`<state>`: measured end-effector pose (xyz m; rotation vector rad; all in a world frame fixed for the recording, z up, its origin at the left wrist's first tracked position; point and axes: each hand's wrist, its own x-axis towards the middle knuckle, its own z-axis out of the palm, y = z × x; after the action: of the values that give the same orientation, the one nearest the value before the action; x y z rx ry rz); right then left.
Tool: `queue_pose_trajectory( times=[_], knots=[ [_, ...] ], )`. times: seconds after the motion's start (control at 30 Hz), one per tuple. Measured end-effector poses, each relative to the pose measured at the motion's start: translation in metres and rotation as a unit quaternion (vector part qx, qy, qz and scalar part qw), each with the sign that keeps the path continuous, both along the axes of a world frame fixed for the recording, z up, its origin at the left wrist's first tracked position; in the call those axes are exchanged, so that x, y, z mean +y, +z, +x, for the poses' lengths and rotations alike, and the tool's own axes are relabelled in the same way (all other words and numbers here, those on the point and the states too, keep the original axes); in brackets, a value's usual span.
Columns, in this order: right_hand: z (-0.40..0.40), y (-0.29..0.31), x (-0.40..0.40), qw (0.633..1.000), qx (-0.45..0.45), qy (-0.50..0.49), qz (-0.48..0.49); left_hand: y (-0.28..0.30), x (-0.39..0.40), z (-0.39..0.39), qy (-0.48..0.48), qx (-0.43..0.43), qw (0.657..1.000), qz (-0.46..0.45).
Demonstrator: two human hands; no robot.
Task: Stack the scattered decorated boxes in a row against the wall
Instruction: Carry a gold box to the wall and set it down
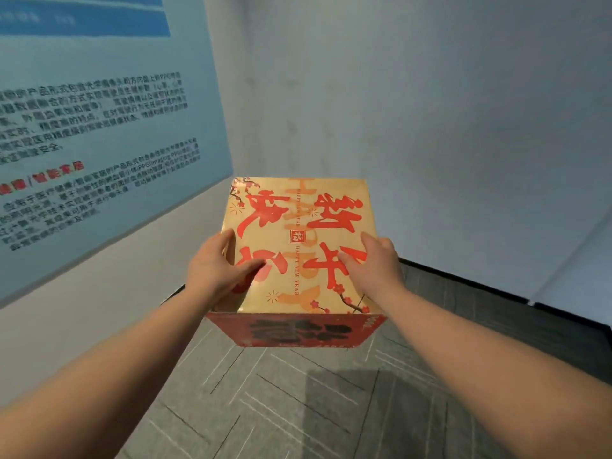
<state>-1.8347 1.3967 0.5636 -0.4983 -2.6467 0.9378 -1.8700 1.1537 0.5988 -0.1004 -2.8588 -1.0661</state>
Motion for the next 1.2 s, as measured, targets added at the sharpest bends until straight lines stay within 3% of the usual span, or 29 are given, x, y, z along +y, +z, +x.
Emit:
queue_pose_trajectory(
  times=[0.53, 0.73, 0.97, 1.2],
  knots=[
    [-0.44, -0.063, 0.035, 0.997, -0.056, 0.024, -0.052, -0.037, 0.034, -0.433, 0.019, -0.036, 0.995, -0.093],
    [-0.593, -0.072, 0.027, 0.996, -0.078, 0.033, -0.024, -0.056, 0.026, -0.588, 0.011, -0.053, 0.995, -0.079],
    [-0.762, -0.102, 0.026, 0.996, -0.078, -0.027, -0.017, -0.099, 0.027, -0.803, -0.059, -0.061, 0.995, -0.046],
    [-0.891, -0.148, 0.033, 0.987, -0.139, -0.07, -0.042, -0.148, 0.048, -0.956, -0.097, -0.116, 0.987, -0.061]
  ],
)
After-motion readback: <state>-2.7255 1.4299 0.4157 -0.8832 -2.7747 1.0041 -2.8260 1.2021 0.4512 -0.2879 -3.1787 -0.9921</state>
